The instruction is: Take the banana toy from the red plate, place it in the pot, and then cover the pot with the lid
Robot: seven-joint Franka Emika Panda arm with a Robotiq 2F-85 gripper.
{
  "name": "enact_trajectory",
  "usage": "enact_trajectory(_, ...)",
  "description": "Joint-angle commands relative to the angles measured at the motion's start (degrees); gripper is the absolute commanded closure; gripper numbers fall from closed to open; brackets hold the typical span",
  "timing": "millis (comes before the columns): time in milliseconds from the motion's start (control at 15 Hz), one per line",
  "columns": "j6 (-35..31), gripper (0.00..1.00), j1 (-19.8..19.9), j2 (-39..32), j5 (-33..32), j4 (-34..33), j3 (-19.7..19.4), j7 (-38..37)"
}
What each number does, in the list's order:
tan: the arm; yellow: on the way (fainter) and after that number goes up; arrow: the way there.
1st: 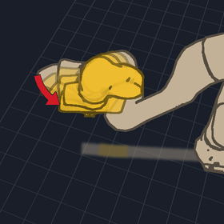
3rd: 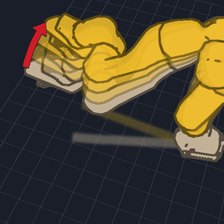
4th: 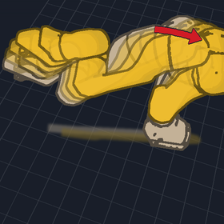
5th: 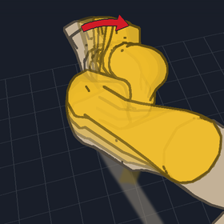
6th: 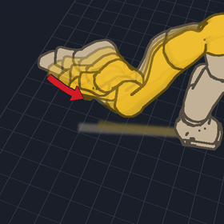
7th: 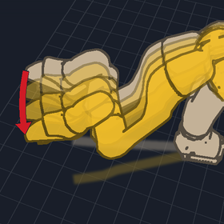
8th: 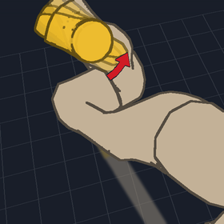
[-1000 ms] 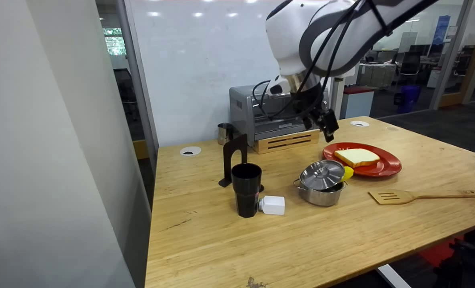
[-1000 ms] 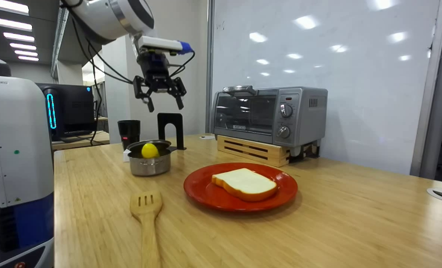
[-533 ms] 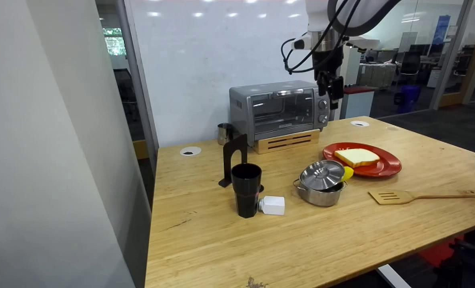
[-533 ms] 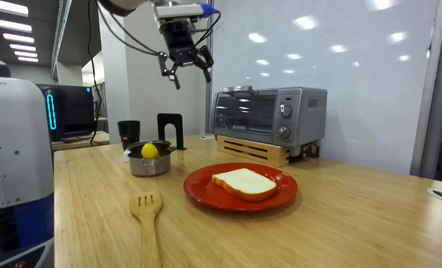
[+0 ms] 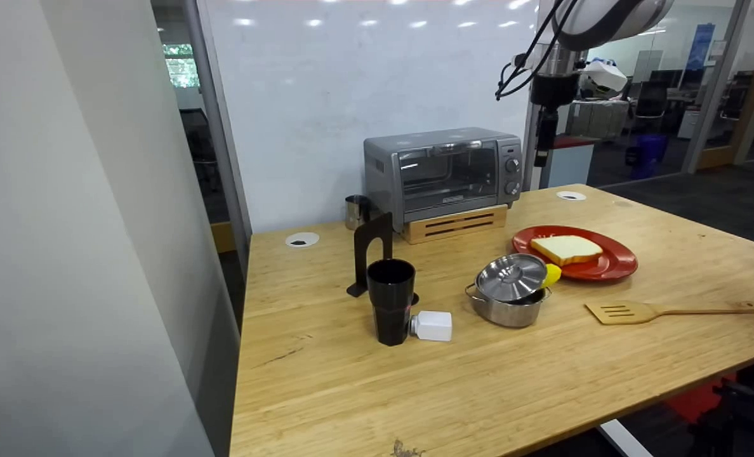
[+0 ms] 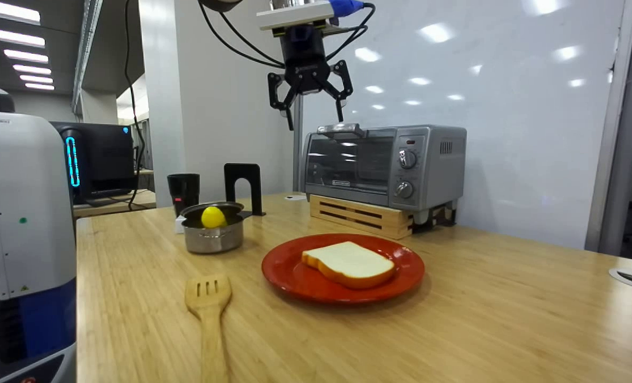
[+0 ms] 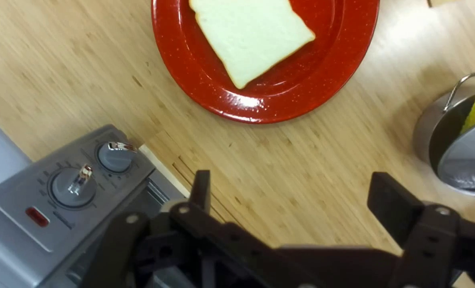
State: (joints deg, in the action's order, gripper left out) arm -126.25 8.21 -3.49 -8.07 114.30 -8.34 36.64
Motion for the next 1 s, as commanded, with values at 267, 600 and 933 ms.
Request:
enact_trajectory(267, -5.03, 0.0, 0.95, 0.04, 5.6, 1.77, -0.27, -8.38)
enact_trajectory(600, -5.74, 0.0, 0.94, 0.04, 6.16, 2.21, -0.27, -9.86)
enact_trajectory(933, -5.81, 0.0, 0.94, 0.04, 6.16, 2.24, -0.27, -9.92)
